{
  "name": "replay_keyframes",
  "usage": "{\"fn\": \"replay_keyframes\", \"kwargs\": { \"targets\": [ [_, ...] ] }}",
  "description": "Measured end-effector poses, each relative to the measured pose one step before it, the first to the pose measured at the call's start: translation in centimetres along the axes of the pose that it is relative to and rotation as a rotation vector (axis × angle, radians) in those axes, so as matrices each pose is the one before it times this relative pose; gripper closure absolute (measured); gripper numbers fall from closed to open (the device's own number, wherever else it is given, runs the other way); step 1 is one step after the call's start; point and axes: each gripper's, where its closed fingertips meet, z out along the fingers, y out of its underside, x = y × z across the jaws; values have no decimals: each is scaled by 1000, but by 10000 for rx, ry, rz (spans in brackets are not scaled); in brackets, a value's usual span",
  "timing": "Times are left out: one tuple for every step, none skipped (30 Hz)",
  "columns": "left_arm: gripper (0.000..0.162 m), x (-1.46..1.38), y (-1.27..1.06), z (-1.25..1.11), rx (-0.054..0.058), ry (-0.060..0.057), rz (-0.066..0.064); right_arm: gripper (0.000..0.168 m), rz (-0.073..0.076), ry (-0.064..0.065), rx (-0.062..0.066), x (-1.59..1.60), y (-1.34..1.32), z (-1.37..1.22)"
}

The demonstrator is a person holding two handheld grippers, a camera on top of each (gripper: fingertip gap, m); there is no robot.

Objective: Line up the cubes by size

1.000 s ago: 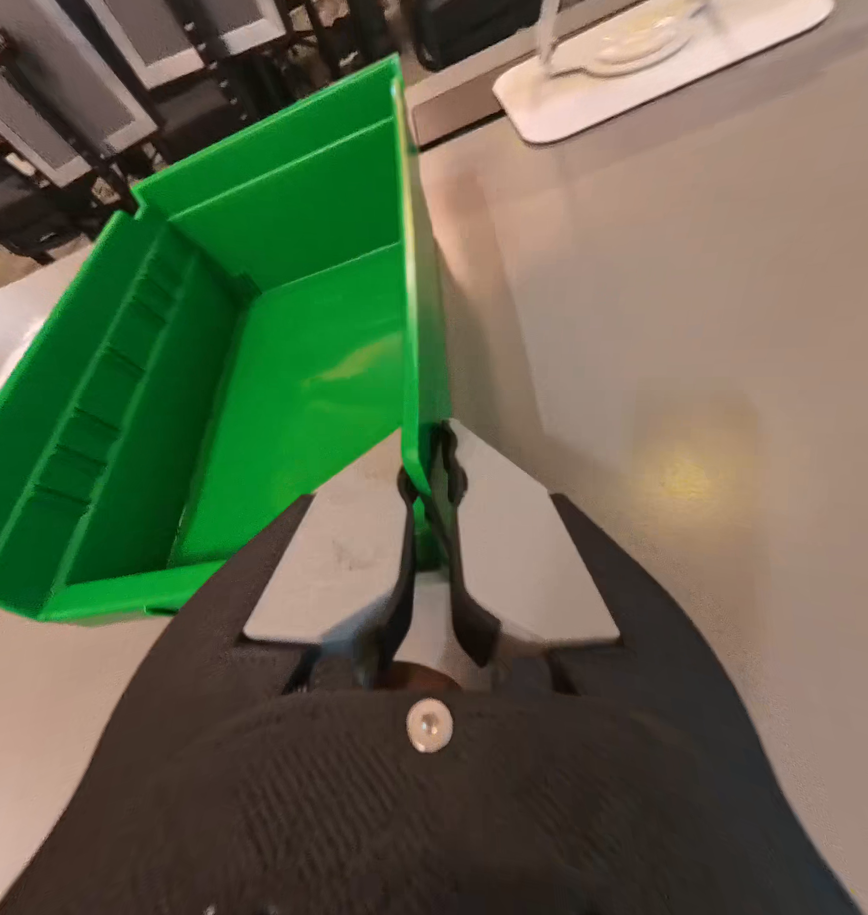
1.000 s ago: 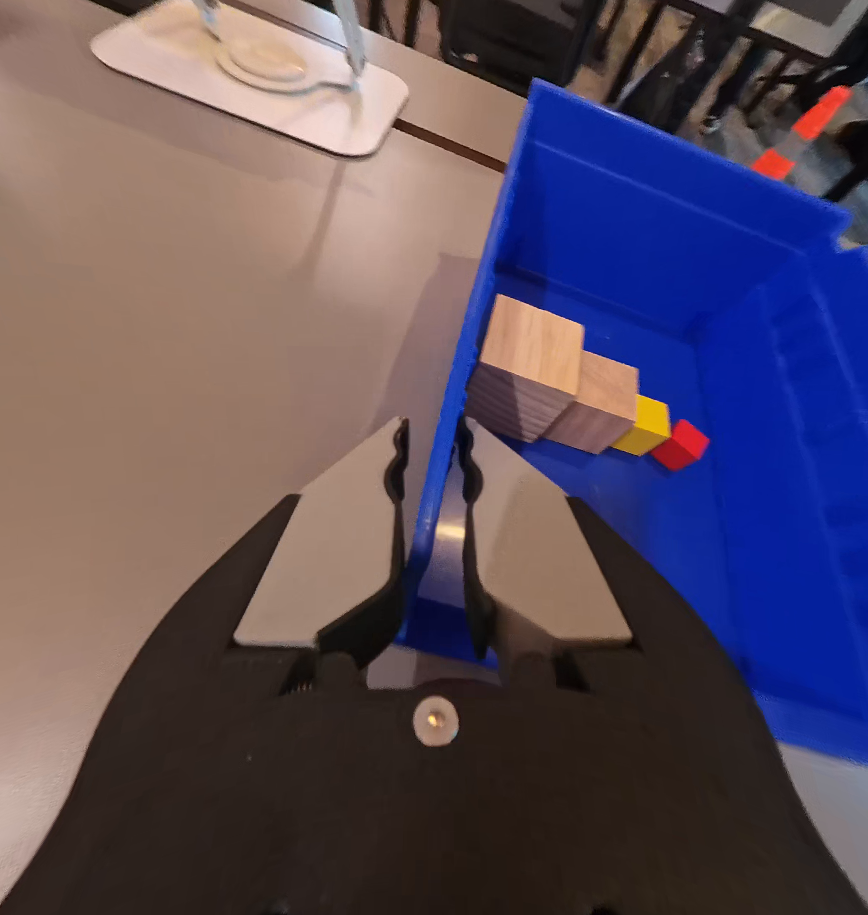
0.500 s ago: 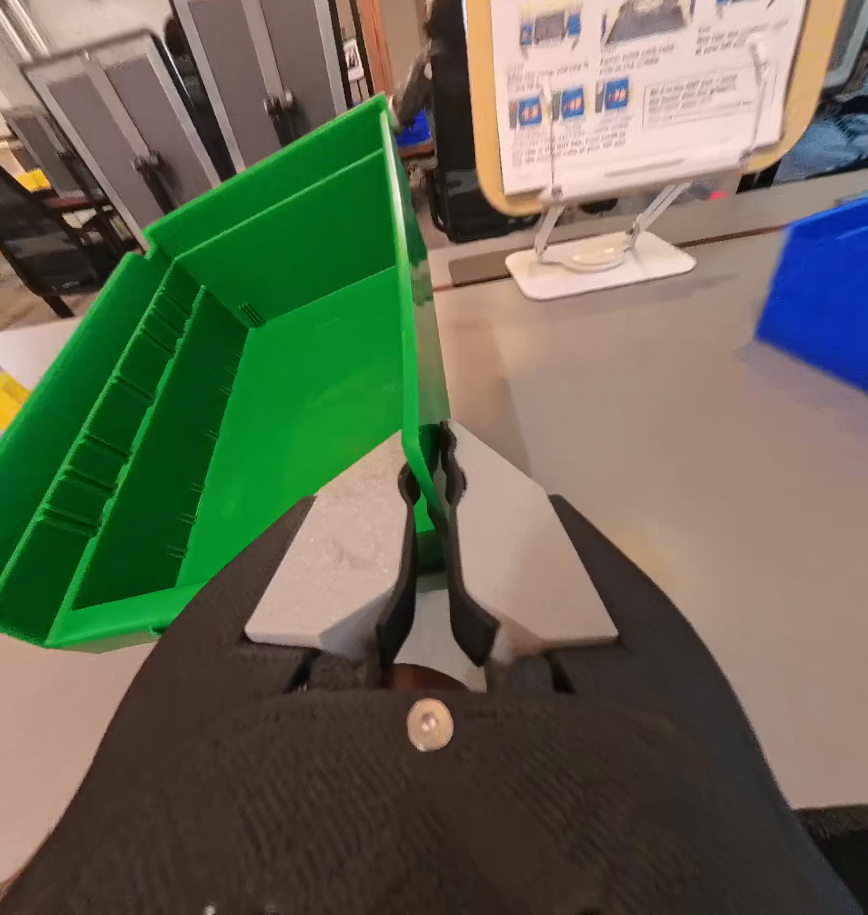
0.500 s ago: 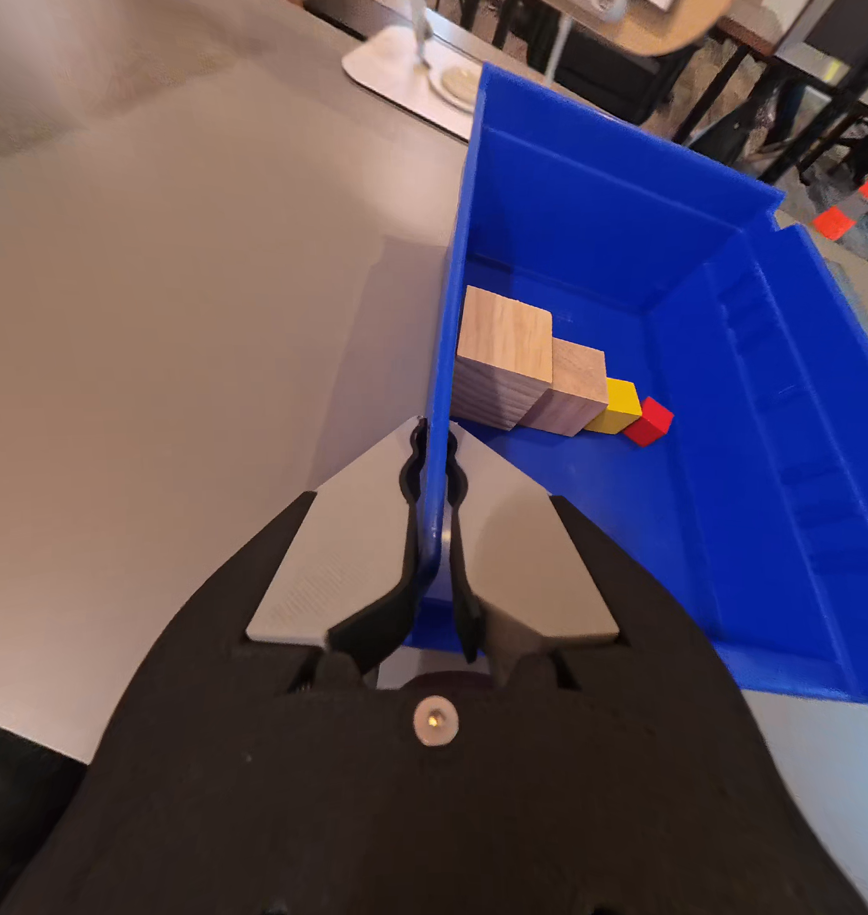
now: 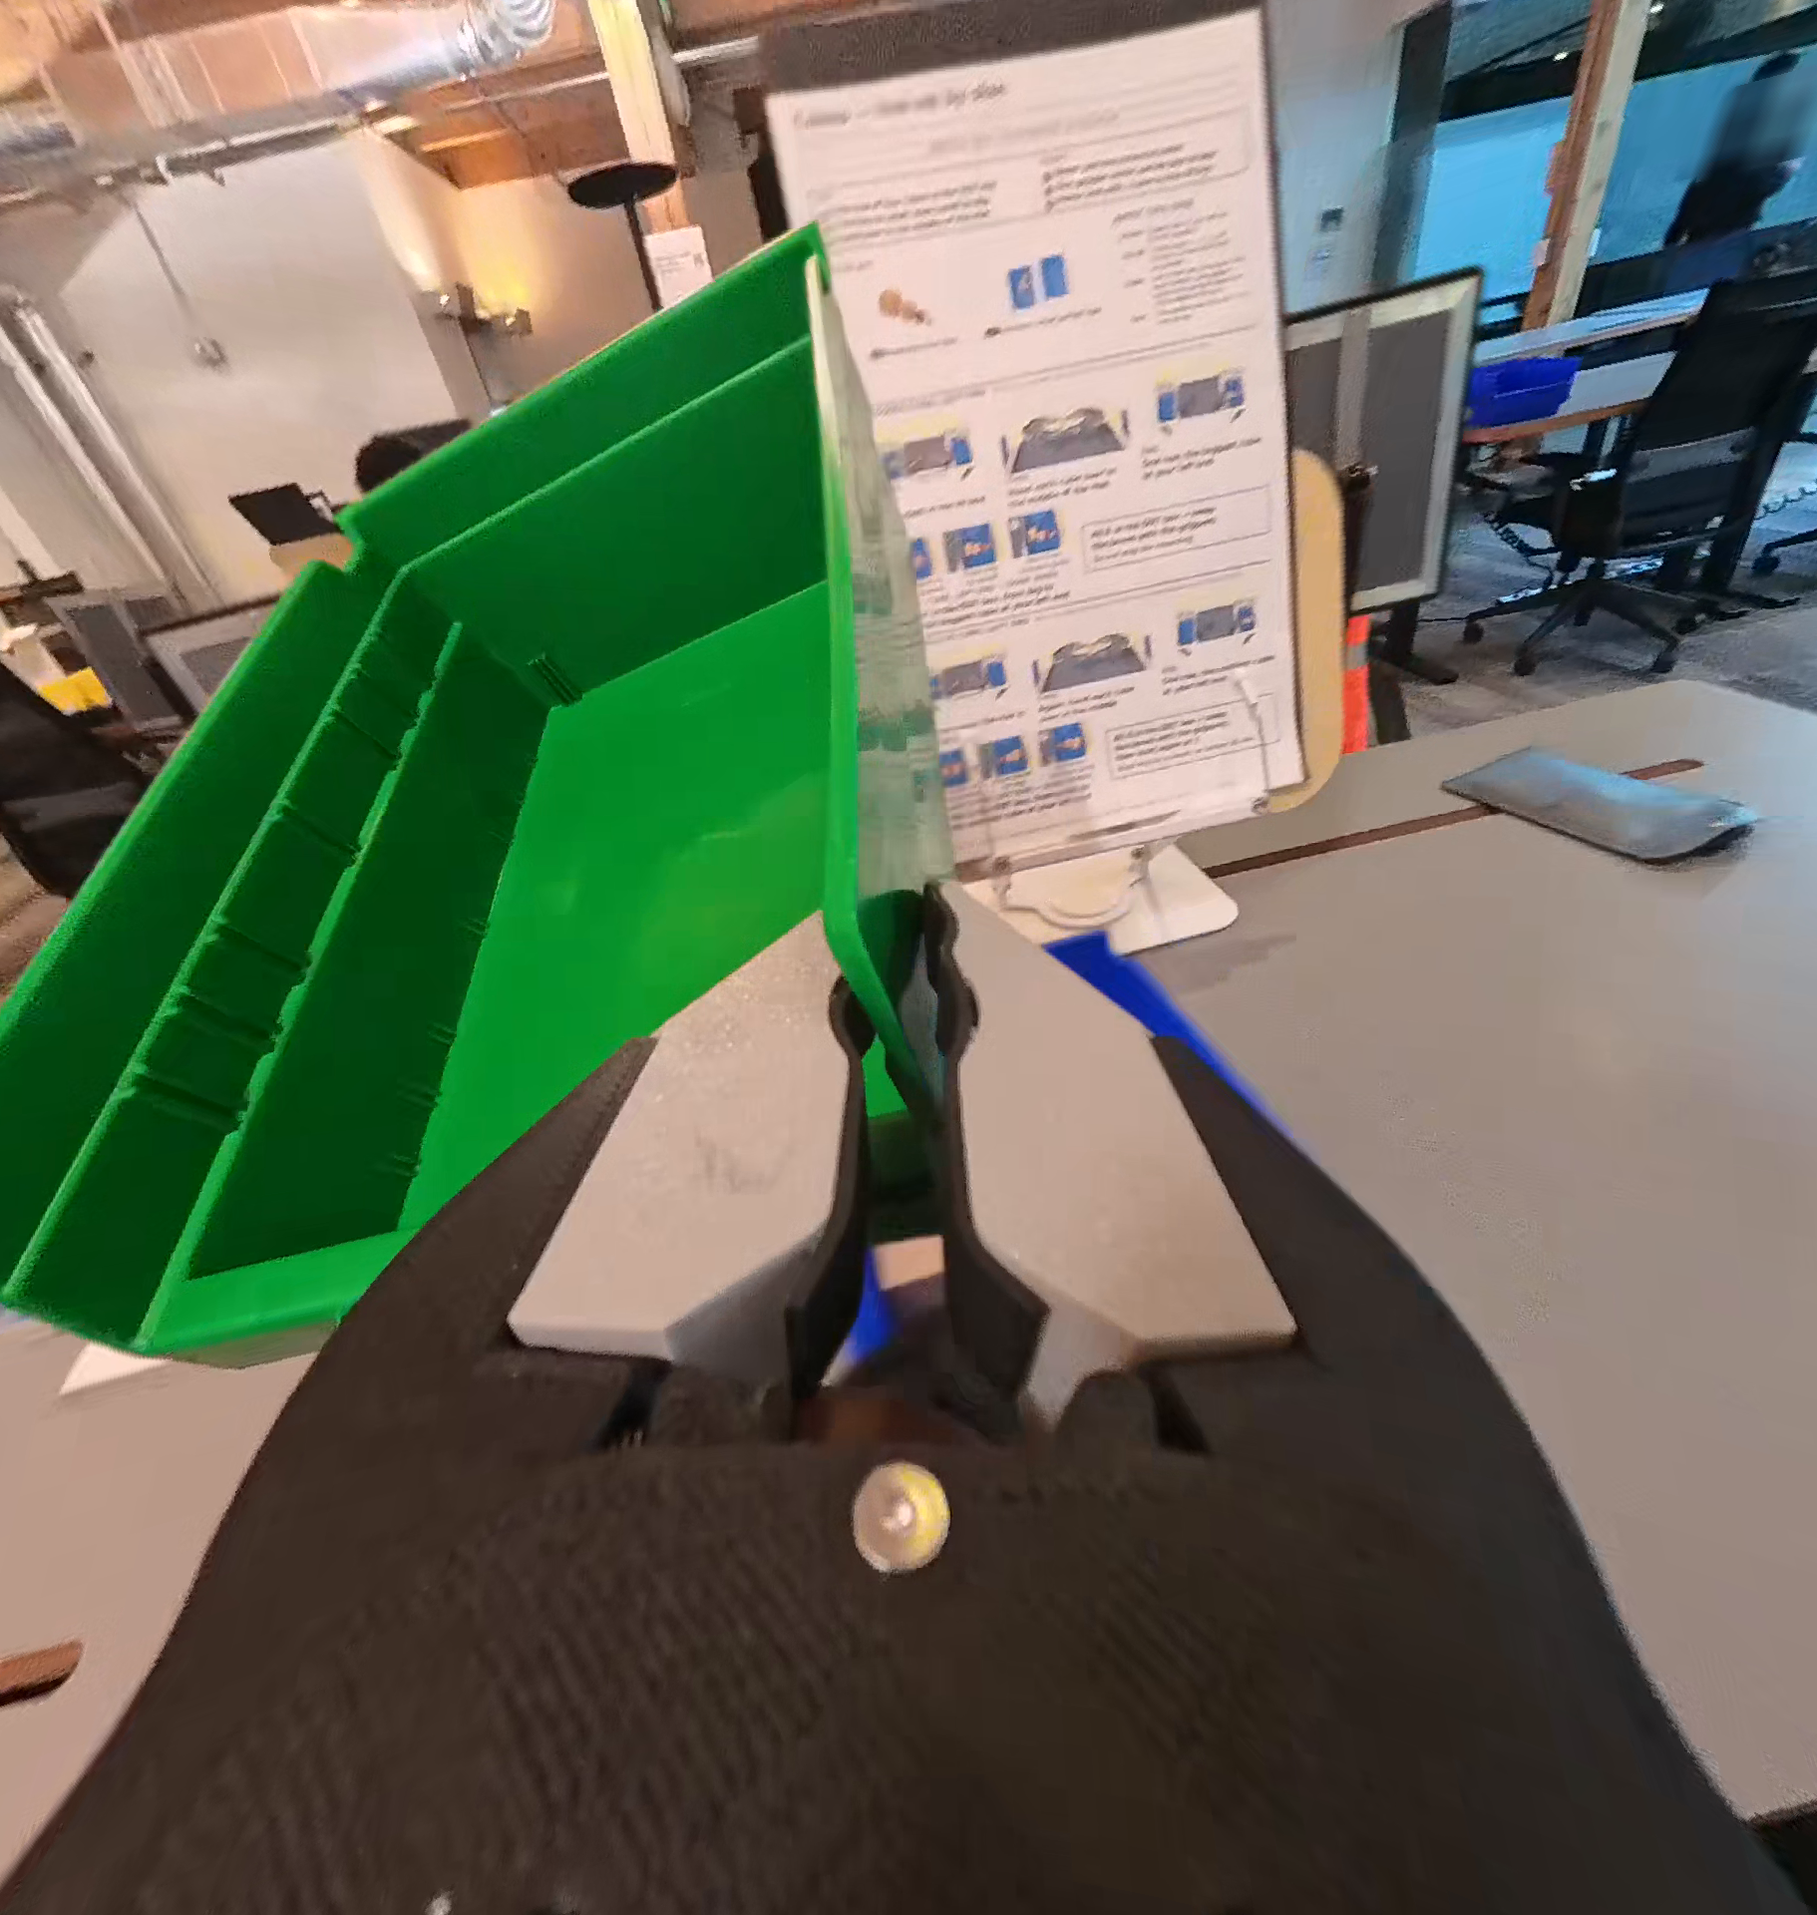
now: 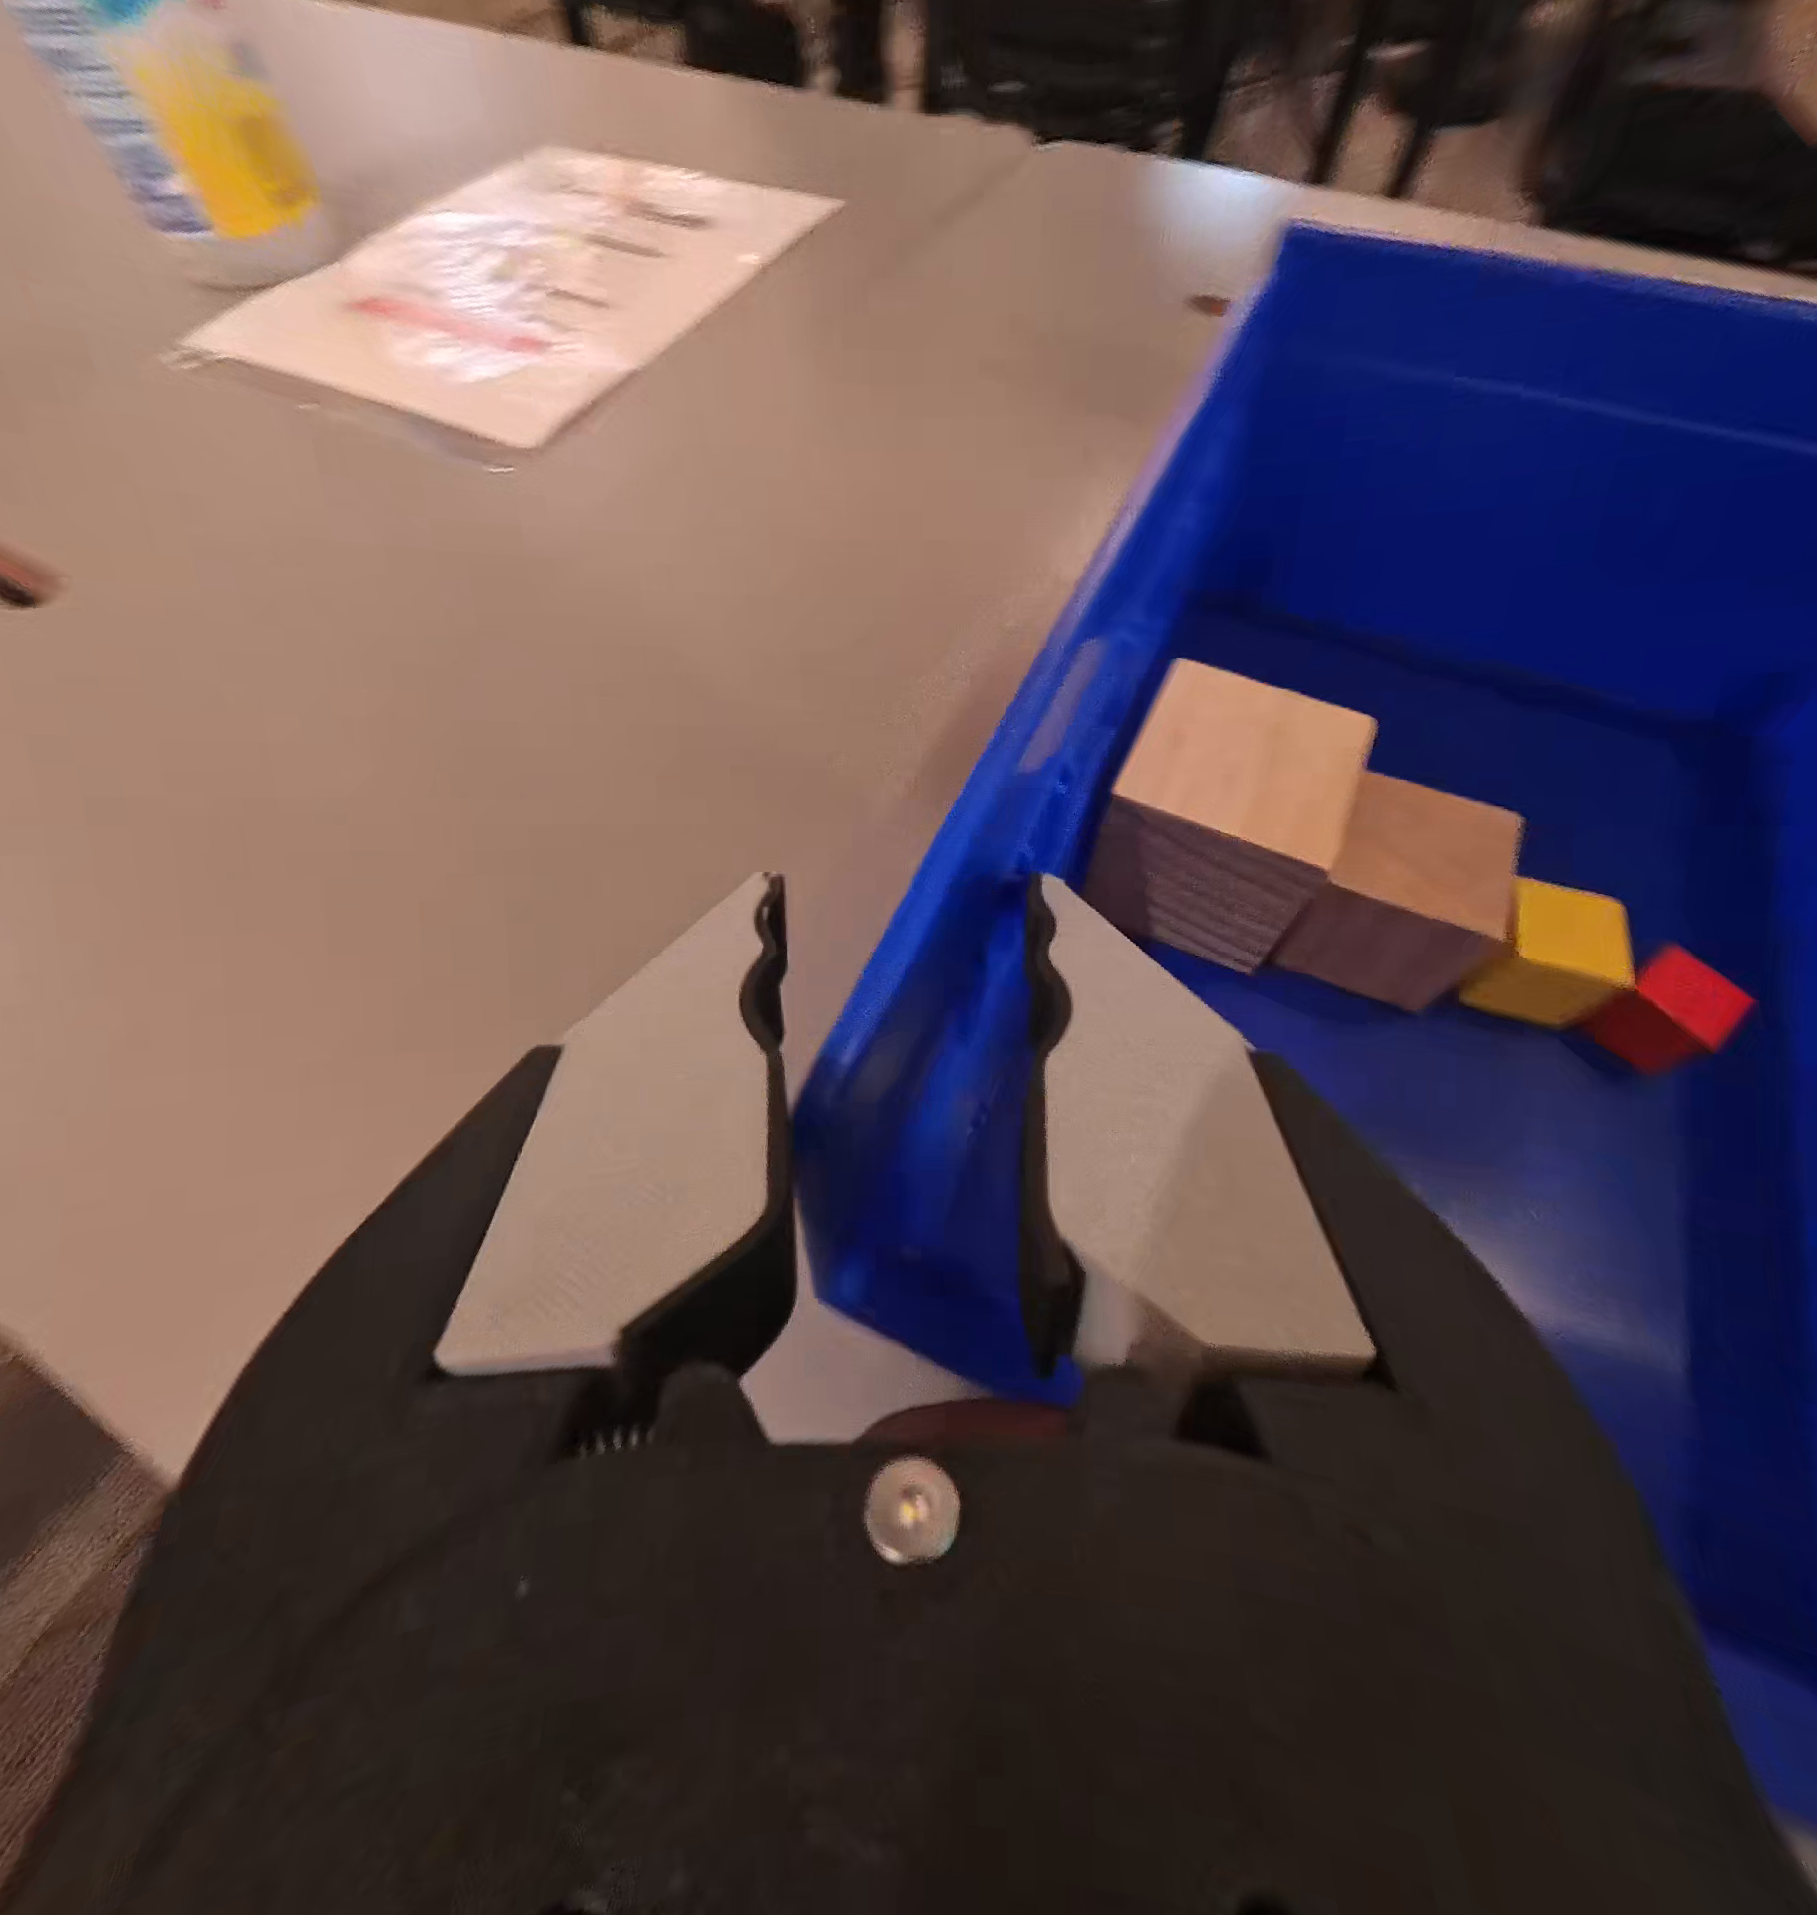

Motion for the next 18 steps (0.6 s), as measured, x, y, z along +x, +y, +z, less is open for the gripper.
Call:
{"fn": "replay_keyframes", "kwargs": {
  "targets": [
    [161,956,-826,133,73,166,32,124,-156,-496,-117,-1963,-459,459],
    [161,1112,-797,90,77,199,5,124,-254,-581,-61,-1847,-417,199],
    [161,1306,-746,102,94,218,-14,123,-350,-381,-116,-1372,-229,6],
    [161,1554,-635,138,117,229,-7,124,-372,-98,-69,-760,-212,-277],
    [160,1859,-450,200,118,264,19,124,-331,-45,168,-507,-419,-576],
    [160,2211,-185,284,92,340,19,124,-304,-184,322,-544,-515,-816],
    [159,2543,112,380,70,416,-20,124,-231,-150,304,-369,-463,-916],
    [160,2734,403,494,41,439,-43,124,-208,-122,185,-225,-330,-955],
    [160,2829,703,587,-3,427,-17,123,-218,-119,128,-84,-237,-993],
    [160,2817,966,697,-81,439,-4,122,-205,-78,122,98,-160,-1025],
    [160,2689,1133,834,-123,420,-69,122,-208,0,129,345,-114,-1036],
    [159,2399,1212,1000,-113,326,-139,121,-155,134,152,682,-90,-1015],
    [158,2238,1419,1192,-204,323,-226,121,-113,165,150,846,-22,-980],
    [158,2037,1579,1312,-326,321,-298,120,-116,184,163,968,63,-912],
    [158,1682,1332,1252,-292,197,-345,121,-232,379,263,1389,326,-842],
    [159,1353,999,1145,-237,131,-344,125,-209,642,285,1877,846,-699],
    [158,1035,1063,1273,-217,53,-209,130,14,409,52,1555,1312,-462],
    [158,833,1394,1523,-252,-40,-32,129,186,20,-220,978,1472,-323]
  ]
}}
